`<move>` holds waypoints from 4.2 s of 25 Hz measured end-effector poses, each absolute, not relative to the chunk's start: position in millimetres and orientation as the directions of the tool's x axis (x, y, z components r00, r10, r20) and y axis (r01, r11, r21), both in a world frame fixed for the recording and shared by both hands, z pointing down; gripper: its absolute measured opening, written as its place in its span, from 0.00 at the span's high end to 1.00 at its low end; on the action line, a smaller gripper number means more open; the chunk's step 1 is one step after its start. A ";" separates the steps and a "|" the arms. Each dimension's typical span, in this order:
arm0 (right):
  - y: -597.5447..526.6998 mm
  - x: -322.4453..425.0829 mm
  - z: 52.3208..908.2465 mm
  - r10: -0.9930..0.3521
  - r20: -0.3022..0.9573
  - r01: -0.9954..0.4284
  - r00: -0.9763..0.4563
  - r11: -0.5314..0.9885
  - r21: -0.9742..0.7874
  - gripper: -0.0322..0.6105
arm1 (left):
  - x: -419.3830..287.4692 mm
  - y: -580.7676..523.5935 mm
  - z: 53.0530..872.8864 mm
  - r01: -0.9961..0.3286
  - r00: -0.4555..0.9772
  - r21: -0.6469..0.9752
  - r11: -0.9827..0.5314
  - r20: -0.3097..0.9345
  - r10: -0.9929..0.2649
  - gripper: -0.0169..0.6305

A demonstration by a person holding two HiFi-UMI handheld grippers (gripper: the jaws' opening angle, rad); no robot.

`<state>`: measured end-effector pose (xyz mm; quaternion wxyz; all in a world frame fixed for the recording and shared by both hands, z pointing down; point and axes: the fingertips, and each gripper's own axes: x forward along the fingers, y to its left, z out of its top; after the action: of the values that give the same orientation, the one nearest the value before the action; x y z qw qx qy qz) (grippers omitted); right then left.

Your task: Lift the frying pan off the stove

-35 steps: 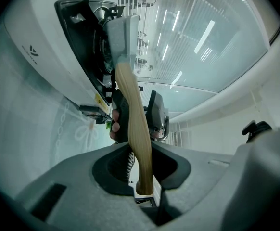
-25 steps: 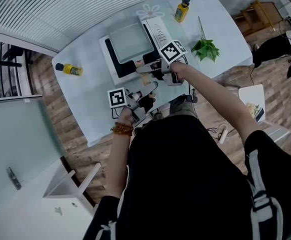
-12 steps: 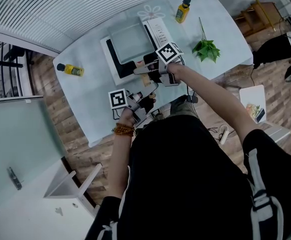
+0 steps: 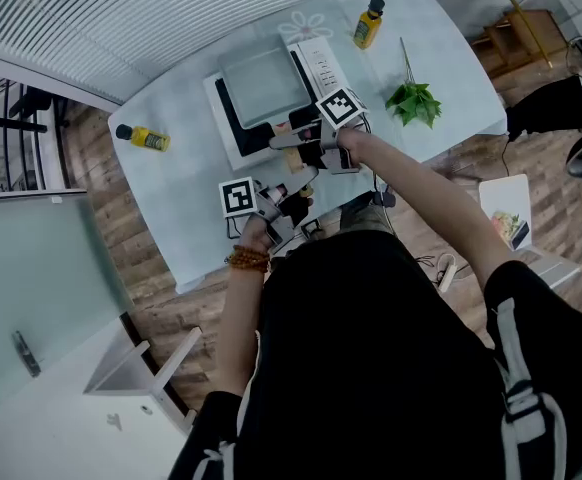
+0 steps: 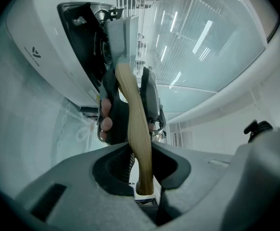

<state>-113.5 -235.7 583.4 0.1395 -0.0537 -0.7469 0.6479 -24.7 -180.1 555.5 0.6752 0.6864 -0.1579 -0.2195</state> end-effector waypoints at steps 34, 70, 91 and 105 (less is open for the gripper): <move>-231.0 -112.0 582.0 0.251 0.108 -0.108 -0.962 0.015 -0.994 0.75 | -23.3 -179.2 551.1 0.104 0.834 0.993 -0.056 -0.118 -0.539 0.84; -228.0 -108.7 577.4 0.249 0.123 -0.109 -0.961 0.068 -0.992 0.74 | -22.1 -175.6 544.8 0.138 0.824 0.988 -0.068 -0.152 -0.546 0.84; -223.7 -103.3 560.4 0.239 0.125 -0.098 -0.963 0.121 -0.988 0.74 | -17.4 -169.7 531.1 0.147 0.824 0.983 -0.107 -0.182 -0.537 0.85; -217.8 -104.5 532.5 0.239 0.124 -0.074 -0.963 0.208 -0.975 0.74 | -17.7 -162.2 507.7 0.137 0.826 0.975 -0.174 -0.210 -0.524 0.85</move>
<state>-104.5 -217.8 532.5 0.1248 -0.0538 -0.7672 0.6268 -17.7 -162.2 507.7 0.6283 0.7198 -0.1343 -0.2629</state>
